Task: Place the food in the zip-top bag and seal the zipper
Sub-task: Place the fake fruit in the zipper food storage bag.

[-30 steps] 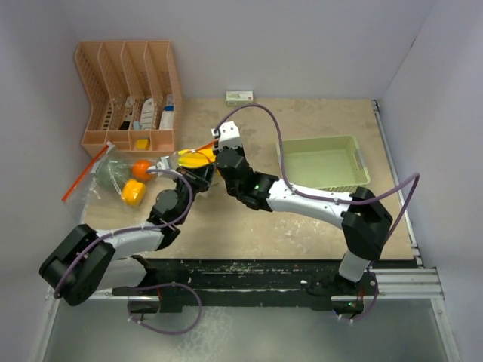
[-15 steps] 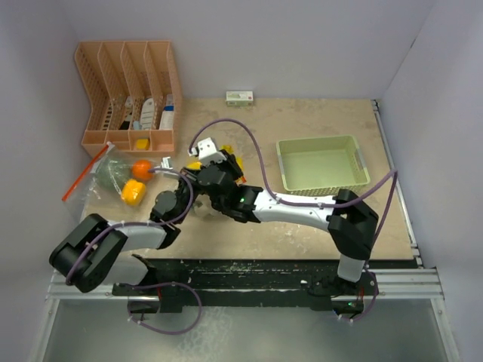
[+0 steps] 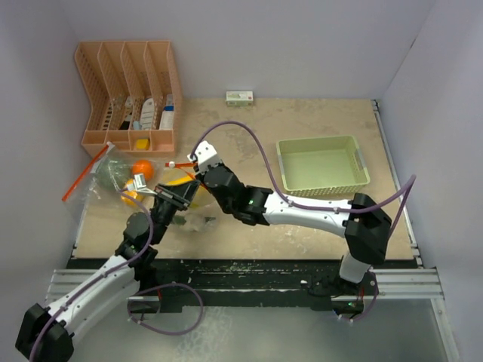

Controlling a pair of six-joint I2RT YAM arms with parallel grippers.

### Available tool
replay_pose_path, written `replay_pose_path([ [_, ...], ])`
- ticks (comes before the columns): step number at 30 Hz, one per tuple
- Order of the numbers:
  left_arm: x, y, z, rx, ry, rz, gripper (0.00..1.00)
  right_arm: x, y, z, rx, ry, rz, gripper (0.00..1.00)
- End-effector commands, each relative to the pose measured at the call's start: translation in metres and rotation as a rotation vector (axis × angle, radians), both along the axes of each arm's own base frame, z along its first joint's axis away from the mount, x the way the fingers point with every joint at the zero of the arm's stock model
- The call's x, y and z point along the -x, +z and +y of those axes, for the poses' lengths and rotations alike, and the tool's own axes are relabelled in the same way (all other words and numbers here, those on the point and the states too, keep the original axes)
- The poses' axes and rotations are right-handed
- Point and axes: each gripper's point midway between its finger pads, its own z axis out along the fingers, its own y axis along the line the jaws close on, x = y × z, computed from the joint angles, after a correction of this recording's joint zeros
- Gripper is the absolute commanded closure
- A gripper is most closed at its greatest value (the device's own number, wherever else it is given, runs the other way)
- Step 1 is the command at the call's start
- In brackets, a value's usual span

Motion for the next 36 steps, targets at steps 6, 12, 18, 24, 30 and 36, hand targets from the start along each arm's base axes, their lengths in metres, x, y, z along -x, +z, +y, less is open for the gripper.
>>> replay_pose_path([
  [6,0.003,-0.058,0.009,-0.102,0.03,0.165,1.0,0.013,0.0,0.041,-0.067,0.158,0.057,0.73],
  [12,0.0,-0.055,0.004,-0.103,0.017,0.153,1.0,0.032,0.024,0.04,-0.124,0.262,0.067,0.47],
  [18,0.0,-0.06,0.001,-0.093,0.005,0.167,1.0,0.038,0.049,0.025,-0.187,0.259,0.052,0.4],
  [24,0.002,-0.057,0.002,-0.092,0.004,0.16,1.0,-0.015,0.009,-0.037,-0.258,0.034,0.233,0.42],
  [30,0.003,-0.046,0.005,-0.1,0.014,0.138,1.0,0.0,-0.029,-0.049,-0.271,0.119,0.372,0.44],
  [36,0.004,-0.031,0.004,-0.096,0.006,0.114,1.0,0.018,-0.064,-0.056,-0.339,0.168,0.501,0.48],
])
